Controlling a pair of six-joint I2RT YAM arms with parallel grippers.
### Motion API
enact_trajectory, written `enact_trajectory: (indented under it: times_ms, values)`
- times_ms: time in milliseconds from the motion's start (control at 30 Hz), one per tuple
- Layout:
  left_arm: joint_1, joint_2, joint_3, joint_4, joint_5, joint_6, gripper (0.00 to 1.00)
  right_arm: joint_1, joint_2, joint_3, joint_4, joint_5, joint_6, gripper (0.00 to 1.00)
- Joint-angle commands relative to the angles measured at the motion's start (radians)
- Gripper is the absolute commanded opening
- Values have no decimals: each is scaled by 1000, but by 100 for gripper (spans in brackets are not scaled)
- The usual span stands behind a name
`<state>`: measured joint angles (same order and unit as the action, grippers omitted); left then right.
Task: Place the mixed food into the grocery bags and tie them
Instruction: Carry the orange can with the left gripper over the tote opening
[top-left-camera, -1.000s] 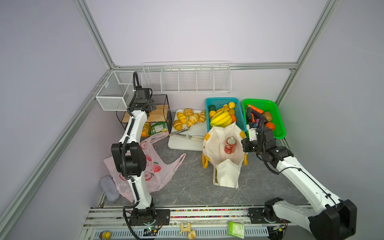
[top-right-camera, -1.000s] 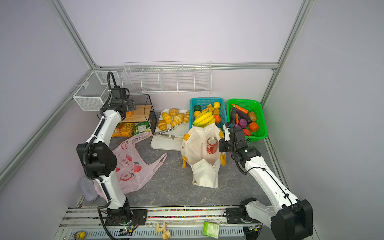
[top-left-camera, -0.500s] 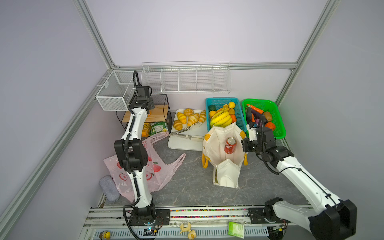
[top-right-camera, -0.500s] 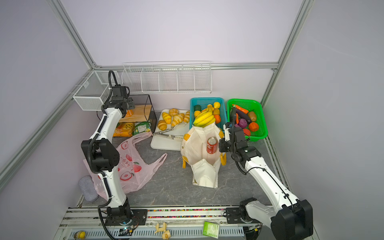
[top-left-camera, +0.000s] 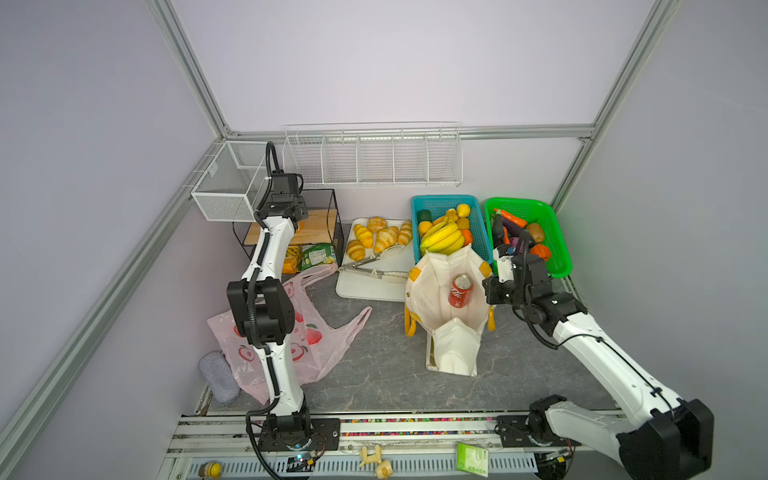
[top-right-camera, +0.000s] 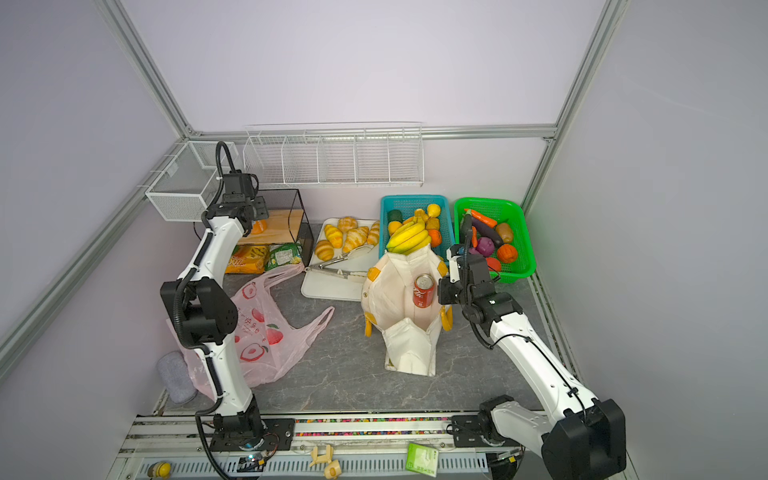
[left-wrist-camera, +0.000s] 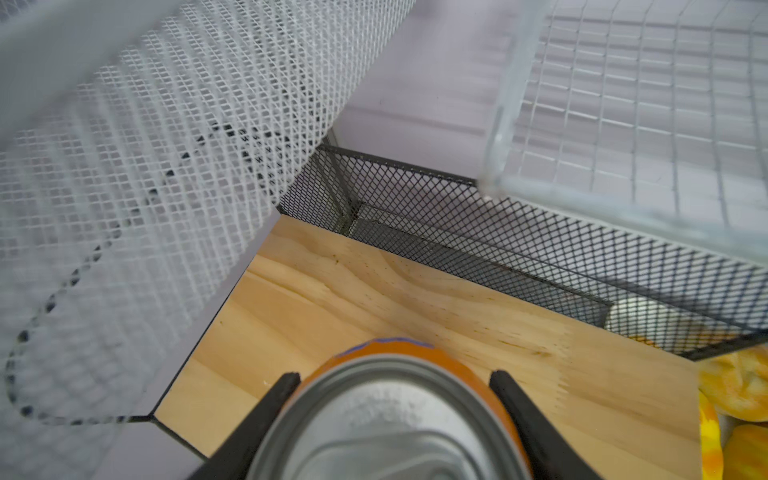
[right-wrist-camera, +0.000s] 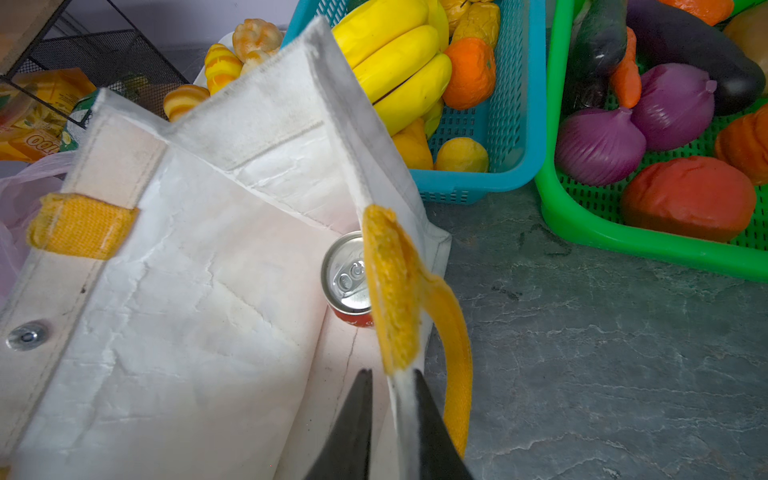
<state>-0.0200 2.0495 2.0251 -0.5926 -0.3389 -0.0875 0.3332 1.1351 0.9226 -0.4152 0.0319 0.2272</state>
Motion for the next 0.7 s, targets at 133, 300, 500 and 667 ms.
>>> enact_trajectory:
  times_ms: [133, 300, 500, 667]
  values:
    - [-92, -269, -185, 82, -73, 6, 46, -5, 11, -16, 18, -2, -17, 20]
    - [-213, -504, -393, 180, -104, 6, 44, -5, 14, -16, 22, -1, -15, 20]
    - [-478, -749, -572, 274, -119, 19, 42, -7, 22, -13, 24, -4, -11, 19]
    - [-748, -819, -702, 402, -60, -3, 40, -10, 14, -13, 24, -2, -10, 19]
